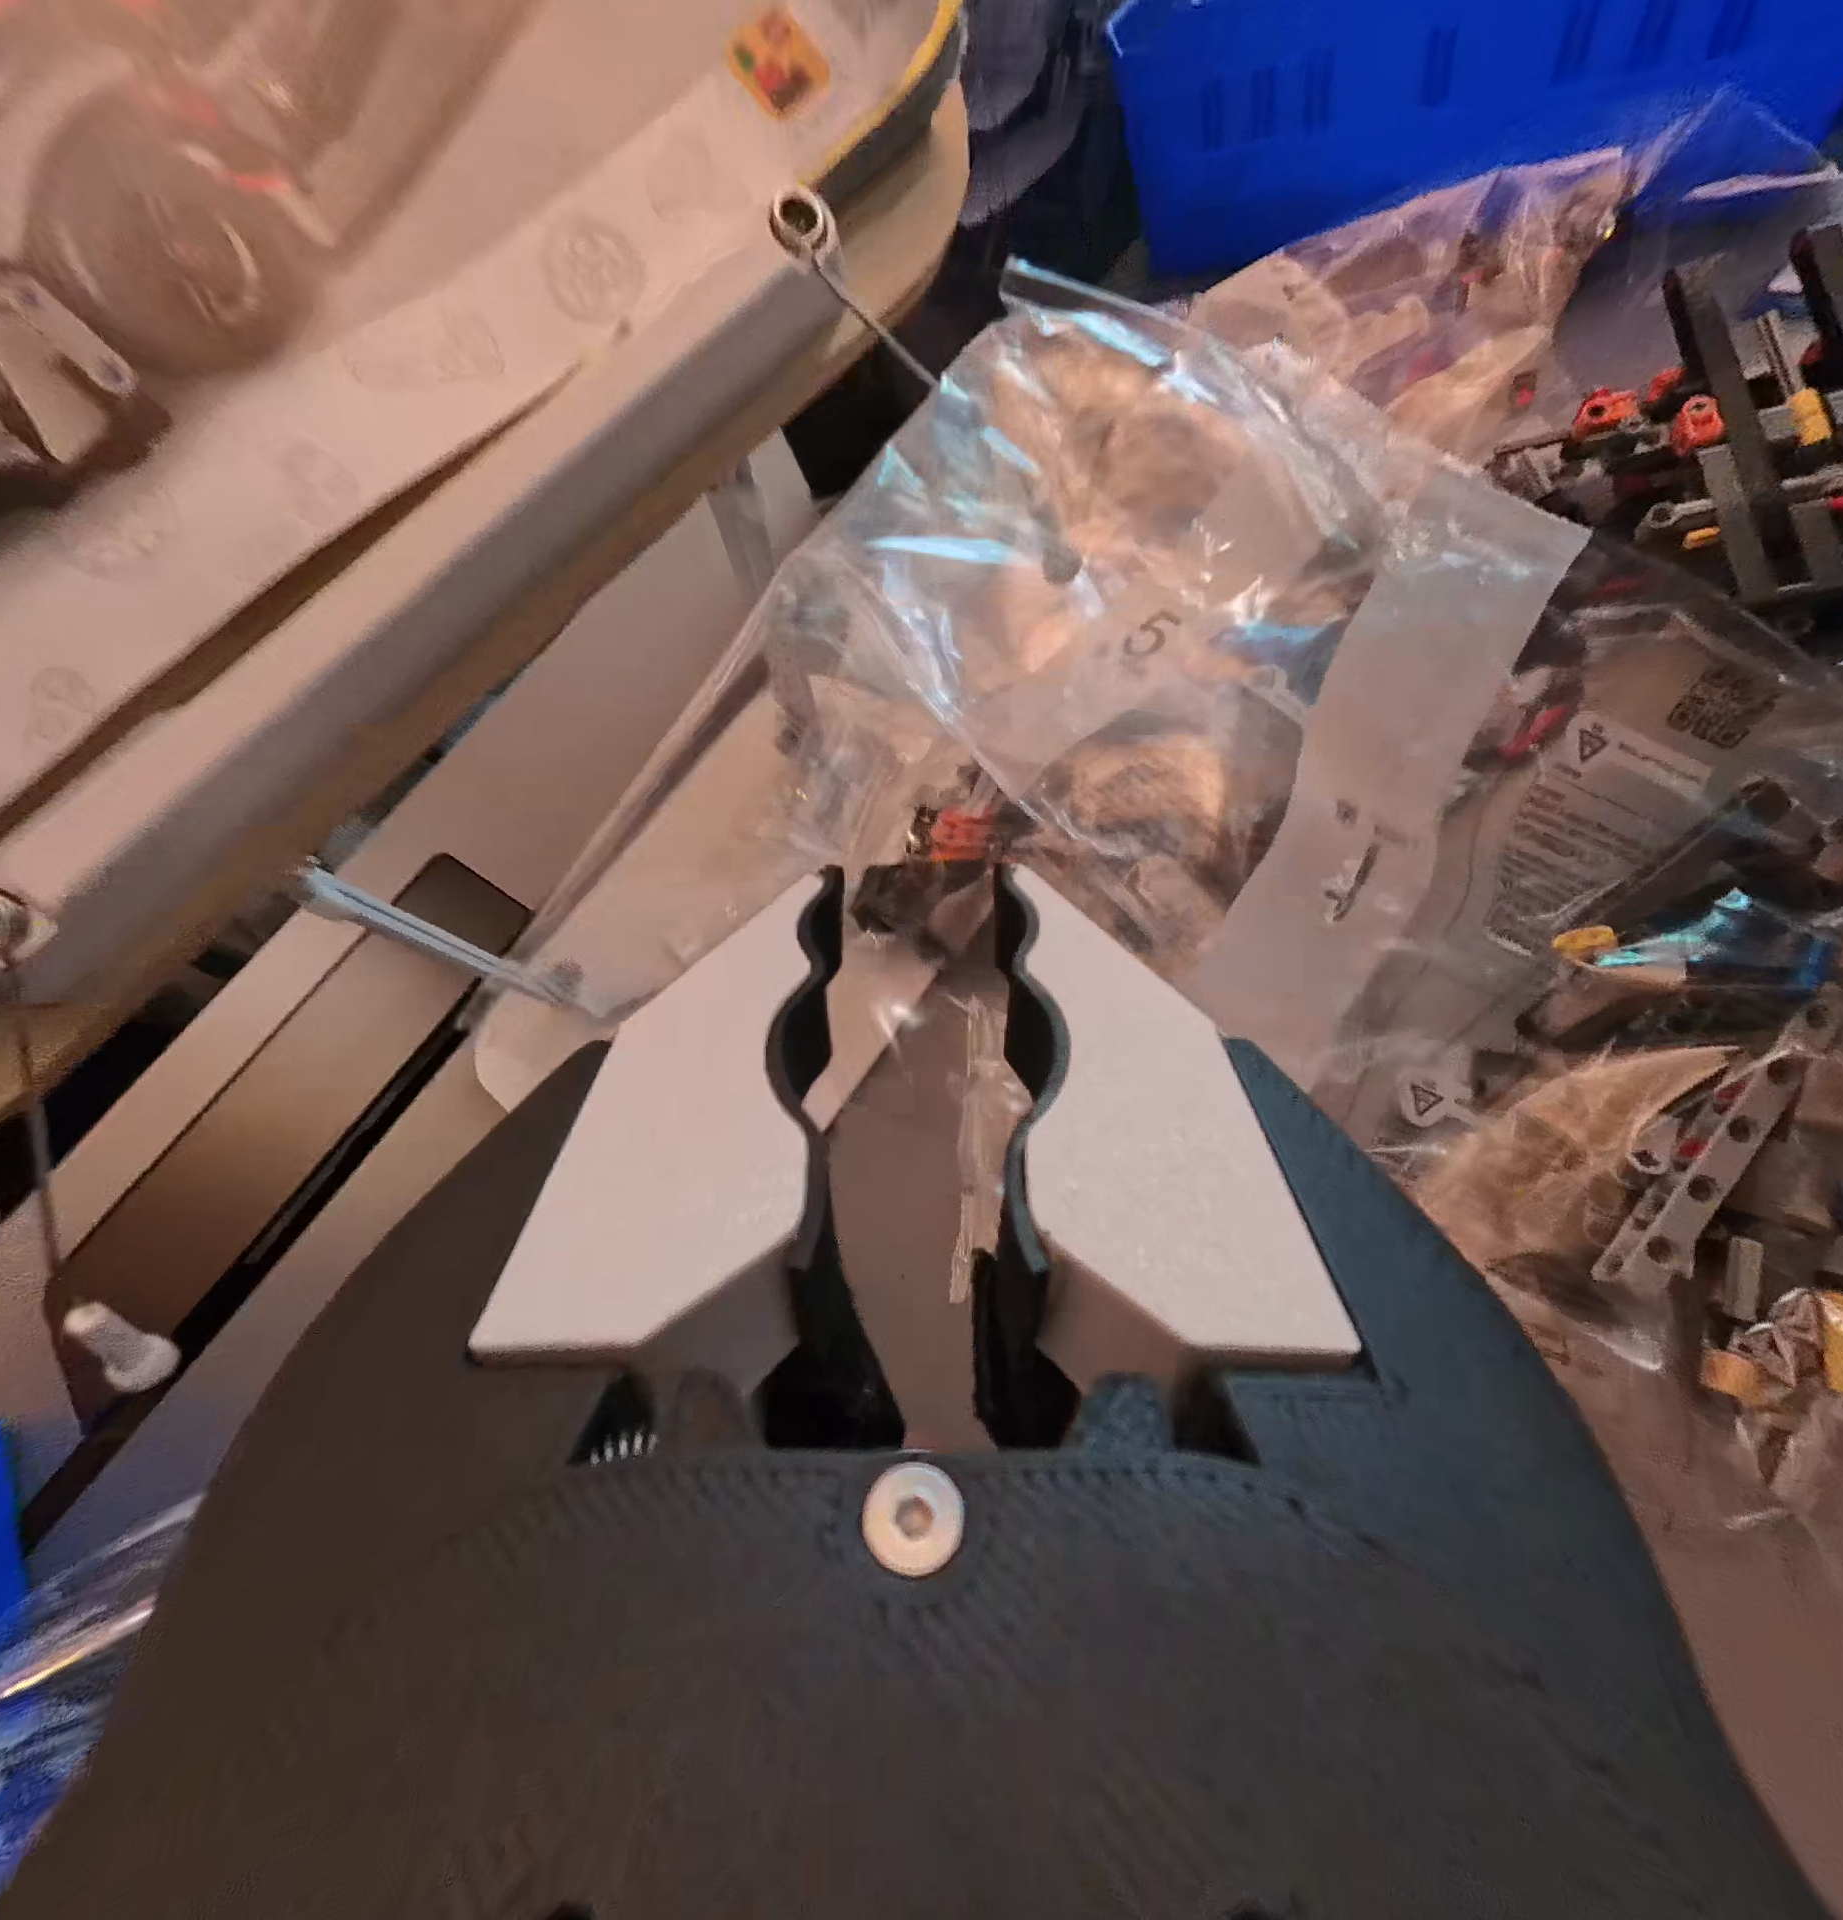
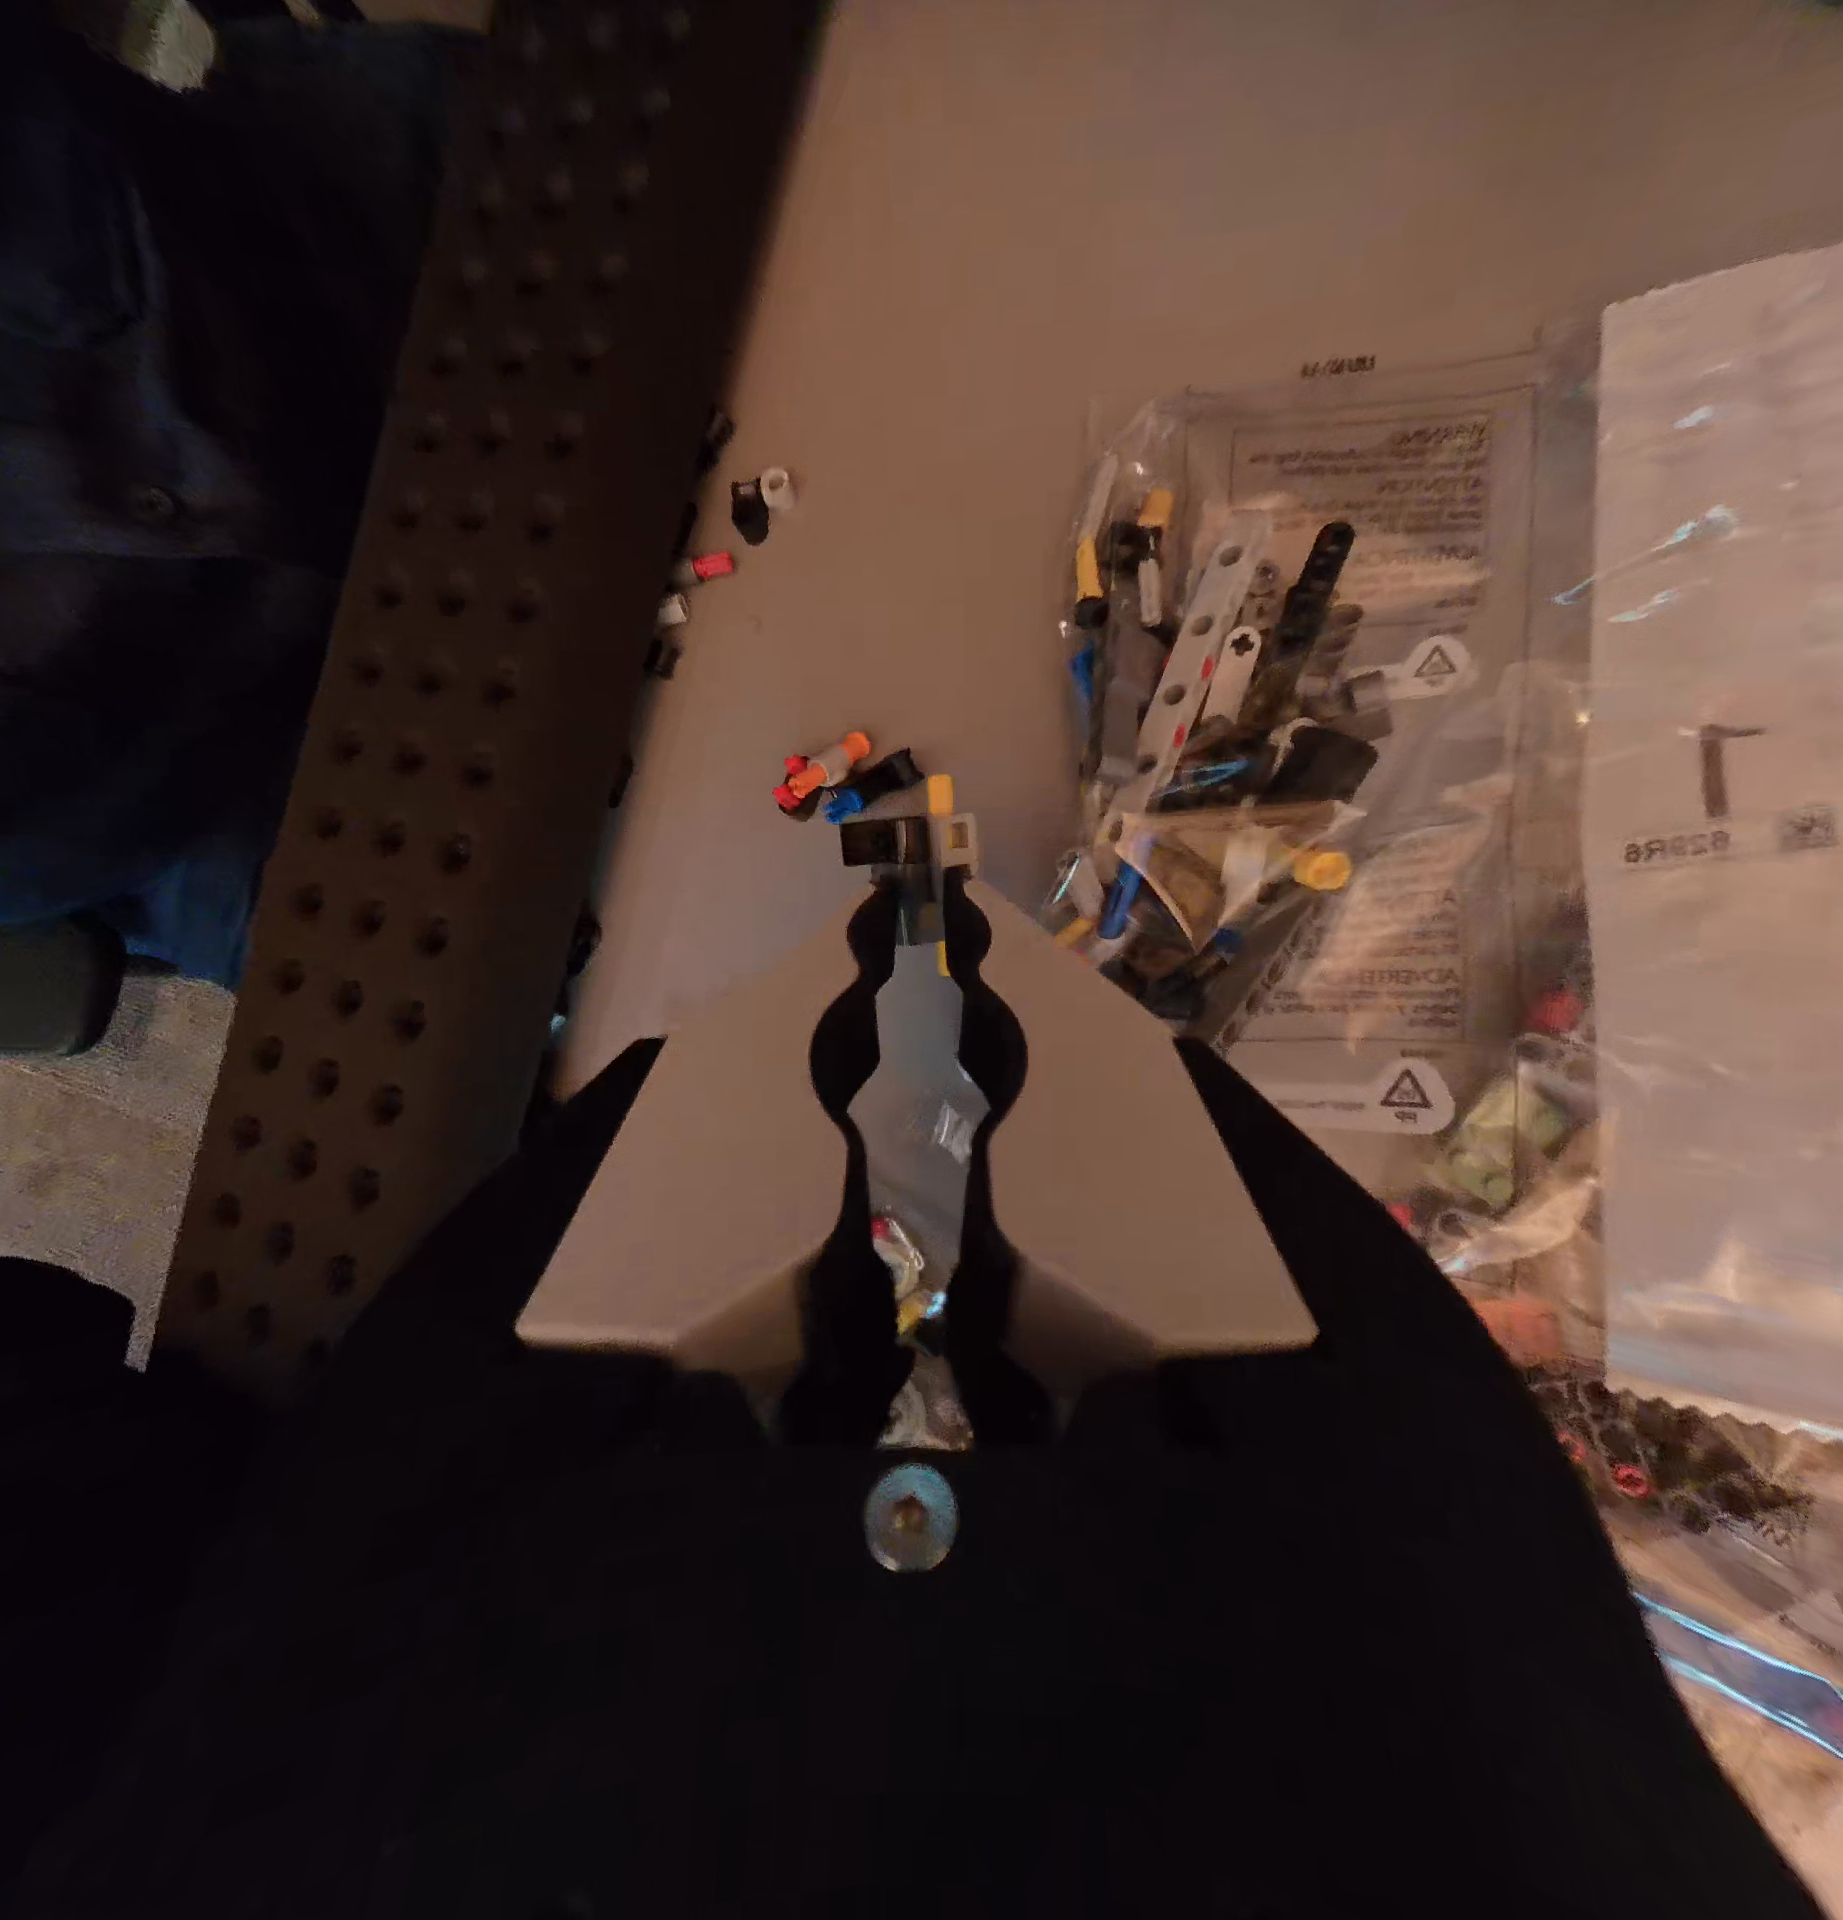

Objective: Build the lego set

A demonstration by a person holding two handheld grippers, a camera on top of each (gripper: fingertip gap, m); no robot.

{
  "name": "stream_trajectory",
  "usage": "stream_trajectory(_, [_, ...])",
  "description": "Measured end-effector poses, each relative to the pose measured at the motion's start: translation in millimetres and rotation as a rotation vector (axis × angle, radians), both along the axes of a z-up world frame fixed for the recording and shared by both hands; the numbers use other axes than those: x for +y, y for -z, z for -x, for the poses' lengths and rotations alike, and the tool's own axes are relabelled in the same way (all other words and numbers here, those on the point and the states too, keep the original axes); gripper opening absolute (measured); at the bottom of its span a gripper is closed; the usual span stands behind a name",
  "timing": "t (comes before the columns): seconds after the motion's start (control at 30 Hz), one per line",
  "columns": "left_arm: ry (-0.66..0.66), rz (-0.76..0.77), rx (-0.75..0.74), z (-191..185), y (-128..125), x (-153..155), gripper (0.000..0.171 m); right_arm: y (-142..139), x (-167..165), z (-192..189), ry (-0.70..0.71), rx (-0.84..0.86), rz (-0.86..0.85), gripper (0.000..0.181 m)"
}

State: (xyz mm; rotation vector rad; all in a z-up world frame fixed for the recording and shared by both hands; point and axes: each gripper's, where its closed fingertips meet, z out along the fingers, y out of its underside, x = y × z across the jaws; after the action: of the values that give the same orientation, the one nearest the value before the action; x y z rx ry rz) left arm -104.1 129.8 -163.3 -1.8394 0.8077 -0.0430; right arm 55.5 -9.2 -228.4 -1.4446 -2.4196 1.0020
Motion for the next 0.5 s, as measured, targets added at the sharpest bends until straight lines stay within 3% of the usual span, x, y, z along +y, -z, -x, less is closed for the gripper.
stream_trajectory(0.13, [0.025, -0.111, 0.006, -8.5, -22.2, -4.7, 0.031, -13.1, 1.5, 2.0, 0.016, 0.059, 0.055, 0.006])
stream_trajectory(0.3, [0.154, -0.272, 0.004, -35.4, -53.2, -24.4, 0.033, -30.0, 6.9, 5.9, 0.054, 0.134, 0.134, 0.0])
stream_trajectory(0.5, [0.257, -0.269, 0.064, -59.3, -45.0, -35.7, 0.033, -22.1, 12.9, 3.7, 0.078, 0.102, 0.114, 0.0])
